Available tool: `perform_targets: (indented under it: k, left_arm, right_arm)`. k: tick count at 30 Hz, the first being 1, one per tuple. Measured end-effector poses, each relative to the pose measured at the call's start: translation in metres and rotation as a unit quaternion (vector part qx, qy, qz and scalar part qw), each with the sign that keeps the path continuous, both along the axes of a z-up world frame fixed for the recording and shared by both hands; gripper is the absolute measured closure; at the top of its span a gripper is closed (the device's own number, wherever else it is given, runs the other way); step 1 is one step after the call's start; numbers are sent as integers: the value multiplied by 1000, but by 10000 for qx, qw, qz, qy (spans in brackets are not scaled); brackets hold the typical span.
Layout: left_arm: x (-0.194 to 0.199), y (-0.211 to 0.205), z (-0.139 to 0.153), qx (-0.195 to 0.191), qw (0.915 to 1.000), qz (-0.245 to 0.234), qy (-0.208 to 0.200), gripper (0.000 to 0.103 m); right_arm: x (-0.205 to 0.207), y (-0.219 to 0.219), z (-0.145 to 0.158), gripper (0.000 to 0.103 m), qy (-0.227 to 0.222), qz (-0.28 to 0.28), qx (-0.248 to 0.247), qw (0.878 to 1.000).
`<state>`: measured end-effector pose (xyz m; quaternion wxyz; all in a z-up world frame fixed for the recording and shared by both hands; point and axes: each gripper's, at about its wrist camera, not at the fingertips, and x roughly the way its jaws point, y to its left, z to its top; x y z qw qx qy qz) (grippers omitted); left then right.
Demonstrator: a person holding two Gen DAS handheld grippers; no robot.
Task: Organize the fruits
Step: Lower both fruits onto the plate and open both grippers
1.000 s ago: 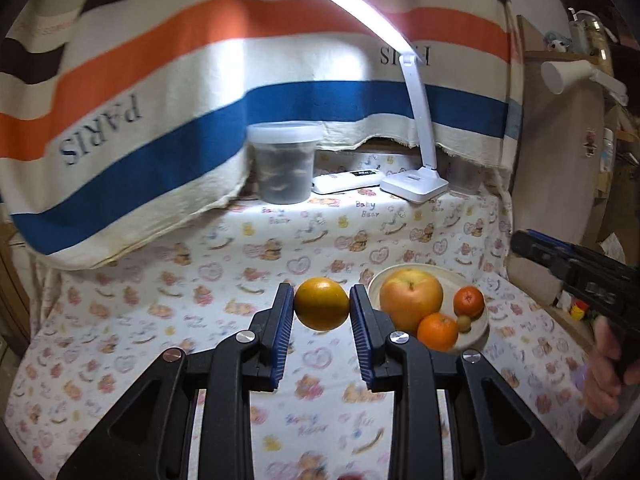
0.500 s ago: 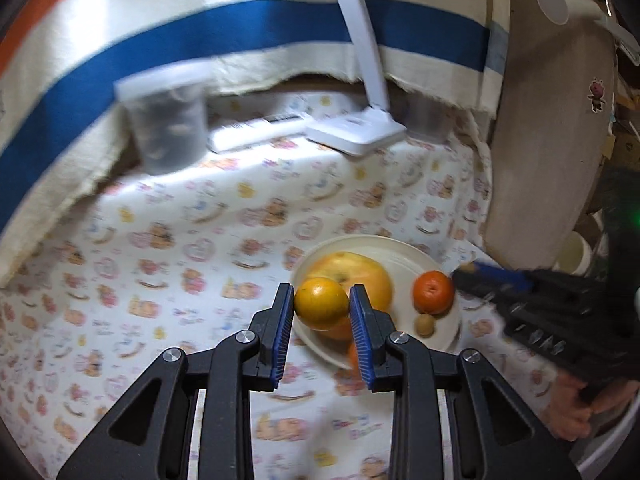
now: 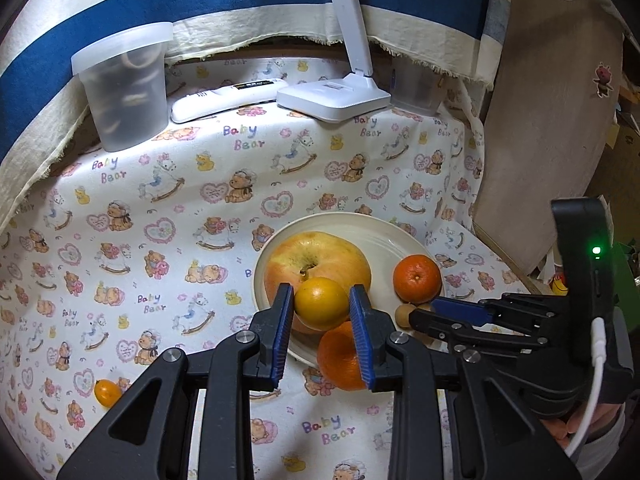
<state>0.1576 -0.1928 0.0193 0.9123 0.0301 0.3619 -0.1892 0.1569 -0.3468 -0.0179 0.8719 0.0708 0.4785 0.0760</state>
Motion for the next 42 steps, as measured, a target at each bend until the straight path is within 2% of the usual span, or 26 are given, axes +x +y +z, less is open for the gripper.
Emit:
perform_targets:
  k: [5, 12, 16, 21, 31, 42]
  left_arm:
    - [-2, -3, 0, 17, 10000, -47, -14, 75]
    - [-3, -18, -1, 31, 9993, -356, 68, 75]
    - [-1, -30, -5, 49, 9988, -459, 174, 75]
    - [2, -41, -12, 49, 9979, -564, 320, 75]
    - [1, -58, -19, 182, 9965, -726, 371, 75]
    - [5, -59, -28, 307, 9962, -682, 438, 75]
  right_arm:
    - [3, -8, -2, 78, 96, -130, 124, 9998]
    - [-7, -29, 21, 78, -365, -719, 25, 9967]
    - [-10, -46, 29, 78, -496, -995, 311, 9933]
    - [-13, -56, 35, 78, -577, -1144, 418, 9909]
    - [-16, -60, 38, 78, -595, -1225, 480, 9895]
    - [-9, -47, 24, 78, -291, -957, 362, 9943]
